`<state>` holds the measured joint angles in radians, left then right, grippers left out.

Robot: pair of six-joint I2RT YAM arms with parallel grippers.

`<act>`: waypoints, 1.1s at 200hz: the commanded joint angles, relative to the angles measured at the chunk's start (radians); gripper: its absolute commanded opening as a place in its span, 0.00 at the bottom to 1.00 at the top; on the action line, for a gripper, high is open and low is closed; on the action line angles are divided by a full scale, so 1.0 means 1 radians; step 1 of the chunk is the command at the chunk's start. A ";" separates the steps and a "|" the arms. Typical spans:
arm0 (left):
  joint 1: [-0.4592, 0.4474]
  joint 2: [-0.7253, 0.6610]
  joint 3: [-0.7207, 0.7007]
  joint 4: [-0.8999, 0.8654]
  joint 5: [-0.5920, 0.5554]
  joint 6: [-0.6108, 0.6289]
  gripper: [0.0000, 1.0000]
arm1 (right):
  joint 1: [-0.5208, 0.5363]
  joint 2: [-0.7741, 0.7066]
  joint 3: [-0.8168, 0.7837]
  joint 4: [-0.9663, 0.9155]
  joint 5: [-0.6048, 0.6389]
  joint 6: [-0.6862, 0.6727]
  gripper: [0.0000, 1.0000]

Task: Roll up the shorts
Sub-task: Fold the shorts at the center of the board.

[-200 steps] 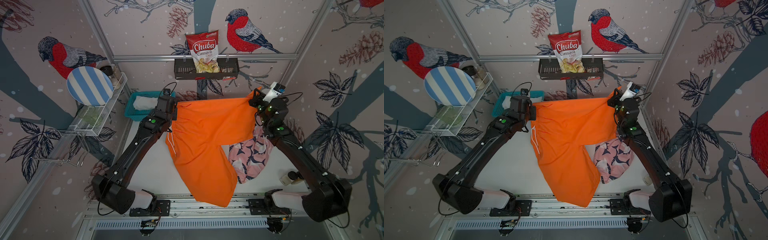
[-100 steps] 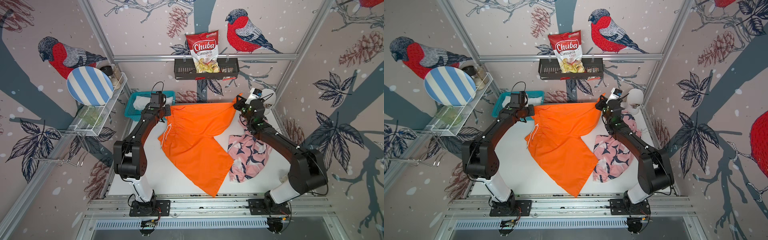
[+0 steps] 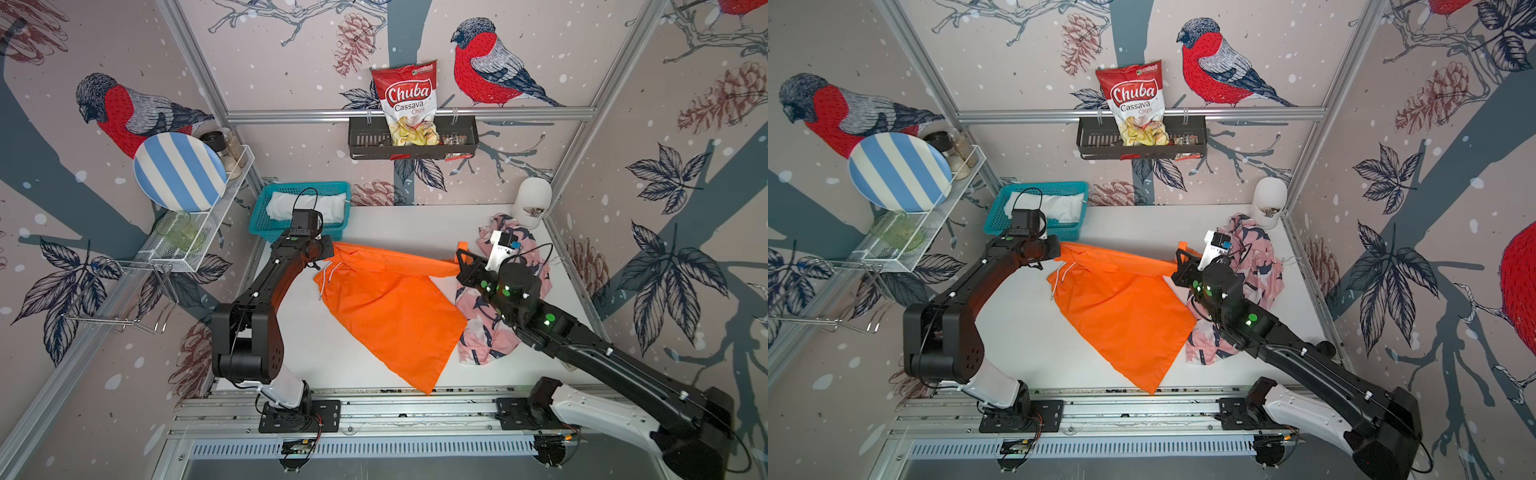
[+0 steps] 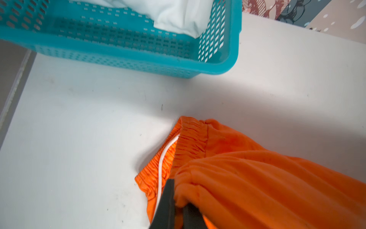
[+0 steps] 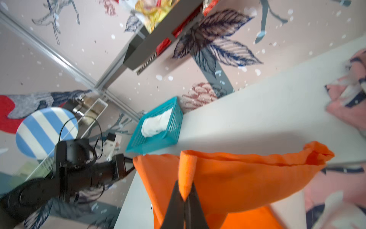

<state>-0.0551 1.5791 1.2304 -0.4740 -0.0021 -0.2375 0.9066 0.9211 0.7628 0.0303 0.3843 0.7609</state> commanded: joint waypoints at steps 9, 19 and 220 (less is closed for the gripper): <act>0.008 -0.086 -0.080 -0.047 -0.053 -0.031 0.00 | 0.214 -0.078 -0.085 -0.167 0.188 0.214 0.00; 0.010 -0.112 -0.114 -0.048 -0.086 -0.043 0.00 | 0.274 -0.083 -0.108 -0.177 0.192 0.252 0.00; -0.177 -0.082 -0.215 0.101 0.168 -0.215 0.52 | 0.216 0.358 -0.068 -0.190 -0.337 0.105 0.60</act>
<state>-0.1951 1.4170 1.0485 -0.4721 0.0662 -0.4042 1.1587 1.1168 0.6292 -0.1322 0.0952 0.9176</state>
